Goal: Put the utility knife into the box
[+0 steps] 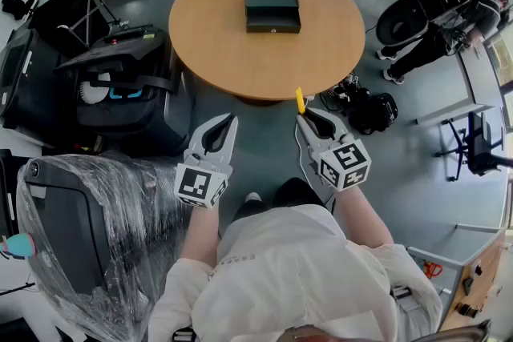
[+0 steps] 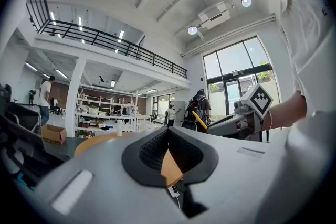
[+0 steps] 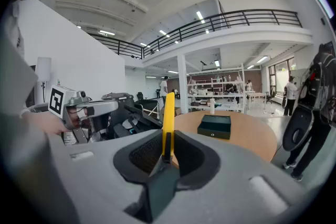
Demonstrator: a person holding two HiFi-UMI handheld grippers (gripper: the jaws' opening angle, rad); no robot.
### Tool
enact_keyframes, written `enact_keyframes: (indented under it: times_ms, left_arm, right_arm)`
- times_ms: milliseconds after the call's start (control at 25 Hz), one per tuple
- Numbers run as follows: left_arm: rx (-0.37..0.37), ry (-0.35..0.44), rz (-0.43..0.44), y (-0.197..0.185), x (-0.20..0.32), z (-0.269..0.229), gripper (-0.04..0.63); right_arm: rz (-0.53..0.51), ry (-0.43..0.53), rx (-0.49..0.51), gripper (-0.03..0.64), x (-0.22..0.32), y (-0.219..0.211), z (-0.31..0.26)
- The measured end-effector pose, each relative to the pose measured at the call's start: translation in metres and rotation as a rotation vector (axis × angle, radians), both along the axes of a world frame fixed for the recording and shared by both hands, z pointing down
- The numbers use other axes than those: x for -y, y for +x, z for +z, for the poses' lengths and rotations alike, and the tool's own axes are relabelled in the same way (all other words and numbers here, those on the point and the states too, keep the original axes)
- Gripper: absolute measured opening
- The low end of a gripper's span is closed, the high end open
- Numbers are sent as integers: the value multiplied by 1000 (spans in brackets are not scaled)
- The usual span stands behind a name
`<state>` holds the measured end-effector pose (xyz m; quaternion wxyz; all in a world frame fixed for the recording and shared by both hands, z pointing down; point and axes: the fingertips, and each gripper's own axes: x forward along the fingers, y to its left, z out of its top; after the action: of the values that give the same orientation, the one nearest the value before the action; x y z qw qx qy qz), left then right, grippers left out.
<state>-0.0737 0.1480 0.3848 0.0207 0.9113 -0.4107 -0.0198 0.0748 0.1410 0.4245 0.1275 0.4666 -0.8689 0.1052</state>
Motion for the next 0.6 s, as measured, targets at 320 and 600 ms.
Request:
enact_keyframes:
  times_ms: [320,600]
  left_arm:
    - [-14,-29,-16,-5,29,14,18]
    - [14,-53,-32,13,93,29,18]
  right_arm:
    - [14,-29,12,57,36,7,17]
    - [-5,-56,24,57,111,19,40]
